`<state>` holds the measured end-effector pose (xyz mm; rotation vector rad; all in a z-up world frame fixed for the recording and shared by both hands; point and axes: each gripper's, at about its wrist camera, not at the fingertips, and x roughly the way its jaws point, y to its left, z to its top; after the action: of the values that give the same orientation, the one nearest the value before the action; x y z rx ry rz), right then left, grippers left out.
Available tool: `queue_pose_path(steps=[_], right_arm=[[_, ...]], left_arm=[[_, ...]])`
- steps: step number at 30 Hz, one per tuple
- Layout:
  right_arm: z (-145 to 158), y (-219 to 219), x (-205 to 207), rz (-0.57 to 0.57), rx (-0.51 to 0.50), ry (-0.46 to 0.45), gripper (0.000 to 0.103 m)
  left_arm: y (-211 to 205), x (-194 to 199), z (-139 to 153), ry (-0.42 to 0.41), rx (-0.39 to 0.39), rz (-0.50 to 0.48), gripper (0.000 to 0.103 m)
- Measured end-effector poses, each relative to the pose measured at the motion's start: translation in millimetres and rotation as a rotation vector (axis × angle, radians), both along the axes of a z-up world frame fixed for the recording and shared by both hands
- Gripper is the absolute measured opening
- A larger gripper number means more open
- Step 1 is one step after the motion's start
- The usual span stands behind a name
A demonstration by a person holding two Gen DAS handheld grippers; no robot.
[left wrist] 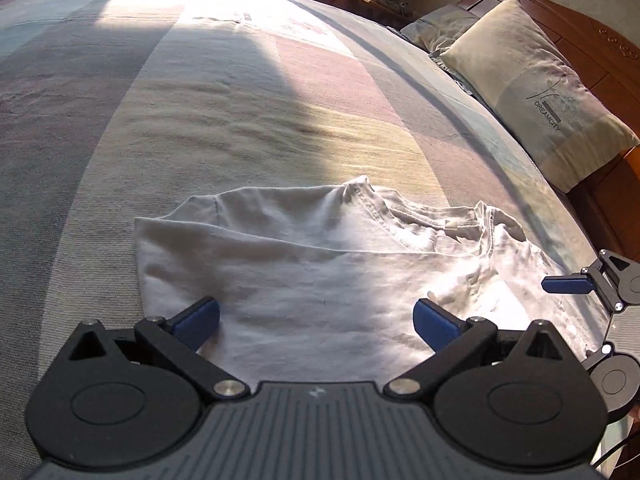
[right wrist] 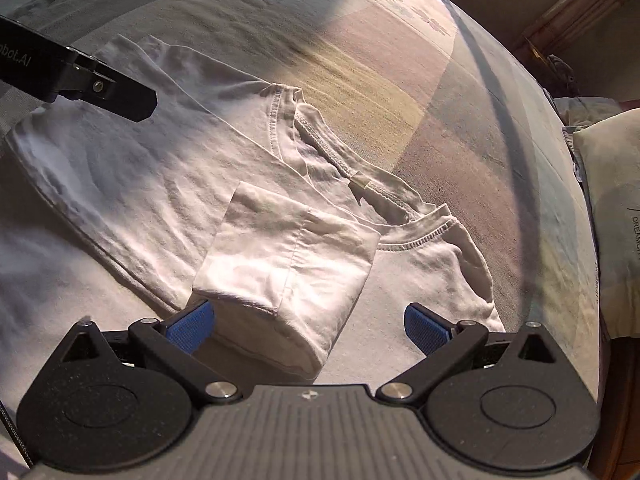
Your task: Fold clothes
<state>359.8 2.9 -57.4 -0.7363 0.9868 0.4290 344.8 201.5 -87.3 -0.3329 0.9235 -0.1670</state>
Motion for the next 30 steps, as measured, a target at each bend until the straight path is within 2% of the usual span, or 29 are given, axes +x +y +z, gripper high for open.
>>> queue_pose_path(steps=[2, 6, 10, 12, 14, 15, 17, 19, 22, 27, 30], right_arm=[[-3.9, -3.4, 5.7, -0.029, -0.006, -0.042, 0.103], [5.1, -34.9, 25.5, -0.228, 0.06, -0.088, 0.103], [3.3, -101.0, 36.9, -0.558, 0.221, -0.001, 0.103], [-5.2, -133.3, 30.1, -0.694, 0.269, 0.033, 0.103], [-8.5, -154.0, 17.5, -0.775, 0.311, 0.042, 0.103], [-8.2, -158.5, 11.4, -0.796, 0.299, 0.028, 0.103], [-2.2, -161.0, 1.8, -0.788, 0.272, -0.007, 0.103], [10.9, -159.2, -9.5, -0.734, 0.316, -0.053, 0.103], [21.8, -139.5, -15.4, -0.55, 0.375, -0.064, 0.103], [13.5, -89.6, 4.4, -0.234, 0.456, -0.036, 0.103], [-5.2, -81.3, 25.1, -0.185, 0.445, 0.023, 0.103]], left_arm=[[-3.7, -1.6, -0.4, -0.005, 0.028, -0.019, 0.102], [-6.1, -4.4, -1.4, -0.009, 0.058, -0.032, 0.102], [-7.1, -4.5, -0.3, -0.004, 0.061, -0.015, 0.102], [-7.5, -4.2, 0.1, -0.003, 0.063, -0.007, 0.102], [-8.3, -3.1, 0.9, 0.003, 0.073, -0.01, 0.102], [-8.7, -2.5, 1.4, 0.006, 0.078, -0.012, 0.102], [-9.3, -2.0, 4.6, 0.014, 0.085, -0.012, 0.102], [-13.9, -4.1, 9.5, -0.002, 0.118, -0.031, 0.102], [-22.9, -7.0, 11.3, -0.018, 0.189, -0.09, 0.102], [-28.8, -15.2, 0.3, 0.028, 0.273, -0.177, 0.102], [-30.2, -25.9, -0.9, 0.041, 0.321, -0.222, 0.102]])
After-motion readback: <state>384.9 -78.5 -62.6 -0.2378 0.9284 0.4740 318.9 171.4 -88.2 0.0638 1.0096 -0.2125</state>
